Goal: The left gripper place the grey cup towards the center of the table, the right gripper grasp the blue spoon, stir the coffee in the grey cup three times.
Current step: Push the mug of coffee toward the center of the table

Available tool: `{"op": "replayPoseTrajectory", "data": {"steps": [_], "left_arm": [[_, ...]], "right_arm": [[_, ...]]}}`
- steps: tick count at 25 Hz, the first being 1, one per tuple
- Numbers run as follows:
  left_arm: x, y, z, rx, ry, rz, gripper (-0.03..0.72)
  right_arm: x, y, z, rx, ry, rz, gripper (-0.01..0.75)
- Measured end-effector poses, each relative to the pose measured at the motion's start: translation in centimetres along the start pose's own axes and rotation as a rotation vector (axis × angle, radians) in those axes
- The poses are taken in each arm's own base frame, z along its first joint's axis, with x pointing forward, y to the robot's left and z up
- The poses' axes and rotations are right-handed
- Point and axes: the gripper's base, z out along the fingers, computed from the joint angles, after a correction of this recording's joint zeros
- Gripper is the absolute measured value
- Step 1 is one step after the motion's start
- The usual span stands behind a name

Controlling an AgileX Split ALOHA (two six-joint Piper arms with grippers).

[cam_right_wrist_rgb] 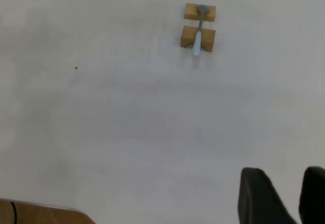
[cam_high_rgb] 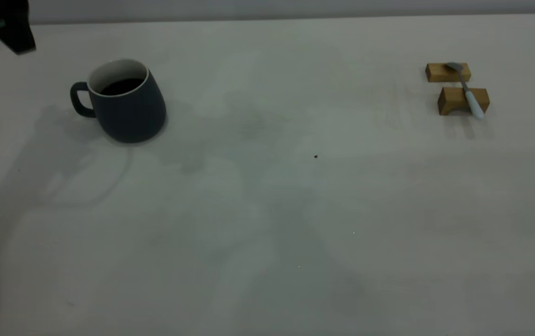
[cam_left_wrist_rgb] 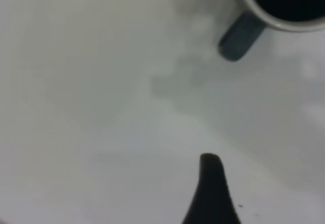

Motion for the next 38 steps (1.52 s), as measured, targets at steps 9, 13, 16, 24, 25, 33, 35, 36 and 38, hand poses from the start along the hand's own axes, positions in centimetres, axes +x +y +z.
{"op": "replayPoseTrajectory", "data": {"steps": [9,13,16,24,25,33,35,36,38], "left_arm": [[-0.7,-0.2,5.1,0.014,-0.007,0.294,0.57],[-0.9,-0.4,6.7,0.01,-0.016,0.333,0.563],[-1.1,-0.5,7.8,0.004,-0.024,0.365,0.561],[-1.6,-0.4,10.0,-0.03,-0.047,0.435,0.561],[-1.7,-0.3,10.4,-0.029,-0.047,0.439,0.561],[-2.7,-0.7,11.0,-0.009,-0.052,0.448,0.511],[-2.8,-0.8,10.9,-0.001,-0.049,0.45,0.456],[-2.8,-0.8,10.9,0.004,-0.047,0.451,0.416],[-3.0,-1.0,10.9,0.012,-0.045,0.457,0.322]], "right_arm": [[0.0,0.0,0.0,0.0,0.0,0.0,0.238],[0.0,0.0,0.0,0.0,0.0,0.0,0.238],[0.0,0.0,0.0,0.0,0.0,0.0,0.238],[0.0,0.0,0.0,0.0,0.0,0.0,0.238],[0.0,0.0,0.0,0.0,0.0,0.0,0.238],[0.0,0.0,0.0,0.0,0.0,0.0,0.238],[0.0,0.0,0.0,0.0,0.0,0.0,0.238],[0.0,0.0,0.0,0.0,0.0,0.0,0.238],[0.0,0.0,0.0,0.0,0.0,0.0,0.238]]}}
